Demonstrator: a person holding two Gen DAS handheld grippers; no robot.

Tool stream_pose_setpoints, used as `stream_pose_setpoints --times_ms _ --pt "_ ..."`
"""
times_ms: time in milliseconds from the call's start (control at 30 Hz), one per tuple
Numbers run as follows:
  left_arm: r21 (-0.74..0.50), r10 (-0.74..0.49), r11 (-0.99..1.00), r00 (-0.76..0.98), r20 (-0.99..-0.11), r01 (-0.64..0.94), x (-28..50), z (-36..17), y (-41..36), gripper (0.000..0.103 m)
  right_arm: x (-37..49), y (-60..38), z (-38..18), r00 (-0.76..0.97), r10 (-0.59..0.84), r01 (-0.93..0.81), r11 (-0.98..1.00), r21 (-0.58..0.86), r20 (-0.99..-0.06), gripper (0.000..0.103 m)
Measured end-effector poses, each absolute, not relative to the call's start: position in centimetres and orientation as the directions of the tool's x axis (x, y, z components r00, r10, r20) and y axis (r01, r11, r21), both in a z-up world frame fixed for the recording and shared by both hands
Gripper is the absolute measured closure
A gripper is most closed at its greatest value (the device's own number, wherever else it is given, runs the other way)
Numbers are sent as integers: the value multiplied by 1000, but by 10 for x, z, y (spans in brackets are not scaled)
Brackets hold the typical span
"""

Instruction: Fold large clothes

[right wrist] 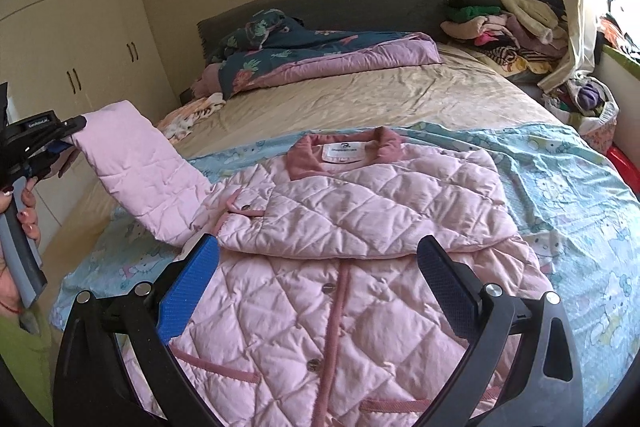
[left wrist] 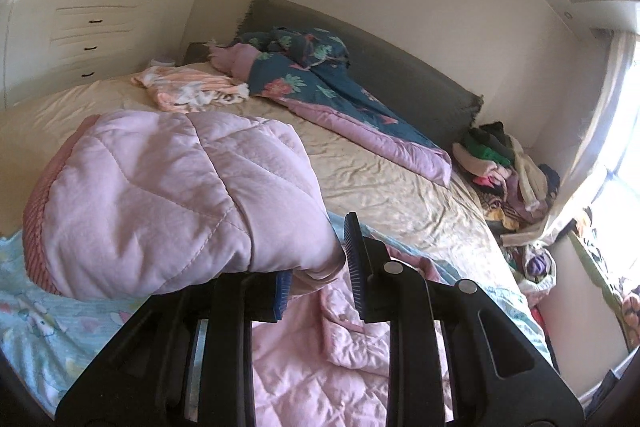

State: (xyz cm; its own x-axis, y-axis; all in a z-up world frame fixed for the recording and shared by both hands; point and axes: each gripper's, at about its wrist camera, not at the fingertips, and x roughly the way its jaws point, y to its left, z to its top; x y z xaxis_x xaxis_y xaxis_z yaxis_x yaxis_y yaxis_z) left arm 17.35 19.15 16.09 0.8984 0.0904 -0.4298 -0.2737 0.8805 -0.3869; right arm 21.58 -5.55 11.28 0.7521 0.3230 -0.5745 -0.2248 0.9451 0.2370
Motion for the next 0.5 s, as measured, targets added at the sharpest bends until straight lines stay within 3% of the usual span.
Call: stream_pose_setpoints --times_ms 500 --pt "-324 2 931 891 -454 -167 198 151 126 89 209 -93 105 769 283 -157 953 260 -574 4"
